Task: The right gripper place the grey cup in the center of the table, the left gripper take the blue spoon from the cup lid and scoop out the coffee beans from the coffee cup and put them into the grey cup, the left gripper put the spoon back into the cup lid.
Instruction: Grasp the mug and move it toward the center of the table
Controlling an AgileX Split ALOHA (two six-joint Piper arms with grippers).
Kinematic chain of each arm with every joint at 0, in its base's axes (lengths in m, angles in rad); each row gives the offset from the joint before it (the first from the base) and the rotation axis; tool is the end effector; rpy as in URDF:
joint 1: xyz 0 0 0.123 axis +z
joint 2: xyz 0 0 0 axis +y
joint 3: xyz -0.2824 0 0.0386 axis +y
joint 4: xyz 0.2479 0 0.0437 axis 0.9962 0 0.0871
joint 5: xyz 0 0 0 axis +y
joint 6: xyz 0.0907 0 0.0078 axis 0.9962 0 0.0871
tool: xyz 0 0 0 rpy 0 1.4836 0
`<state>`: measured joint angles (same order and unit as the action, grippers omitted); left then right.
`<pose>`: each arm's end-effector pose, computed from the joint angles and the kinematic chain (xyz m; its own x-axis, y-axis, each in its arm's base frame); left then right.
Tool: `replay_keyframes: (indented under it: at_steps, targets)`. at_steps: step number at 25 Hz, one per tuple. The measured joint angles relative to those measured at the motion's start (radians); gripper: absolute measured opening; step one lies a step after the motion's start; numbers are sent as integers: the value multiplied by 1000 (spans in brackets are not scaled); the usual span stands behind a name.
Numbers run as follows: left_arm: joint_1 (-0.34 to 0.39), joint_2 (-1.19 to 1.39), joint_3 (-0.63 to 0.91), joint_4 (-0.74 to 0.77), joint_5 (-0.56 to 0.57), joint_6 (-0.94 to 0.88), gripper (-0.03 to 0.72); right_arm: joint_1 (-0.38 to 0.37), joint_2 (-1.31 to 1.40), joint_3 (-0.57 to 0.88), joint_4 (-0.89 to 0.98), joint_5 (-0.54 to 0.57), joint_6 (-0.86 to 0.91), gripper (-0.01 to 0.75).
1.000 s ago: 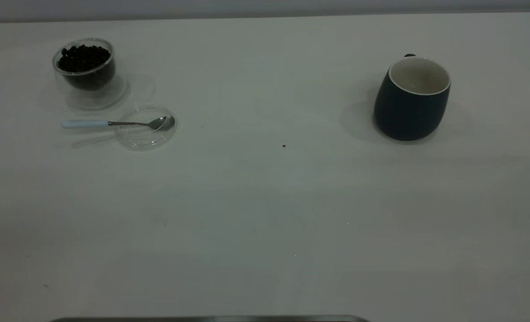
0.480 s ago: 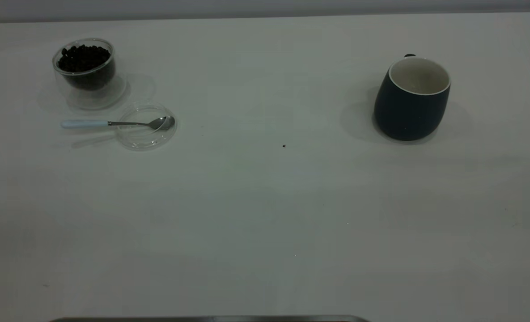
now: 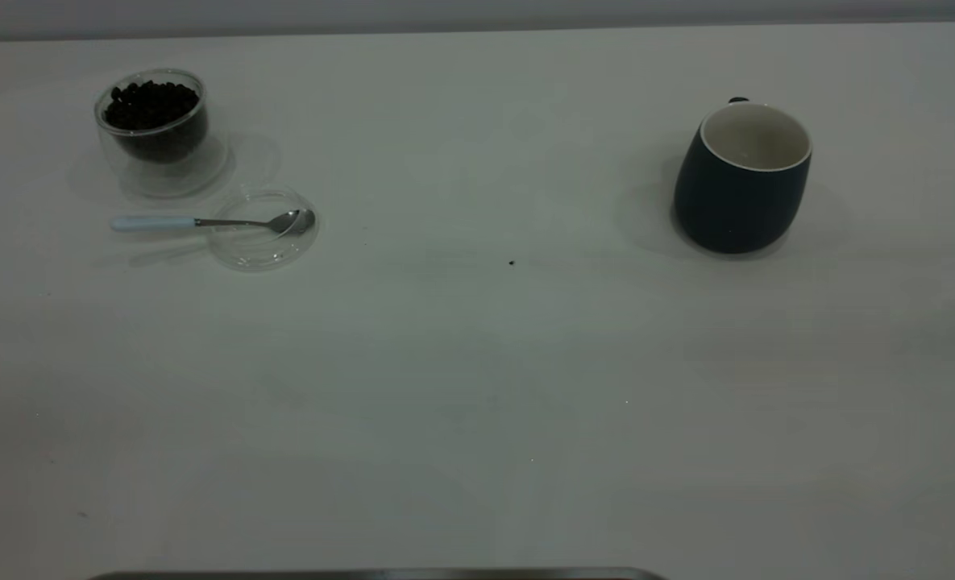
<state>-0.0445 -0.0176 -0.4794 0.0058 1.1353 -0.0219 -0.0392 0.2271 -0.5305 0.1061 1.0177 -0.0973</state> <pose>-0.0084 0.0009 0.2655 -0.5238 0.0039 -0.8518 0.0298 0.9995 -0.0138 0.0308 0.0070 0.2868 -0.5824 -0.0184 -0.8127 -0.0582 0.9981 0.0191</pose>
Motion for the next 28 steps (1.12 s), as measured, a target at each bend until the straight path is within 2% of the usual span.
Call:
replay_keyframes:
  at_steps: [5, 8, 12, 21, 28]
  targets:
    - [0, 0, 0, 0, 0, 0, 586, 0, 394, -98, 0, -123, -171, 459]
    - [0, 0, 0, 0, 0, 0, 586, 0, 644, -161, -24, -257, -319, 459]
    - [0, 0, 0, 0, 0, 0, 586, 0, 932, -239, -29, -384, -496, 459]
    - [0, 0, 0, 0, 0, 1, 586, 0, 1512, -465, -18, -478, -826, 459]
    - [0, 0, 0, 0, 0, 1, 586, 0, 1794, -606, -18, -508, -1077, 459]
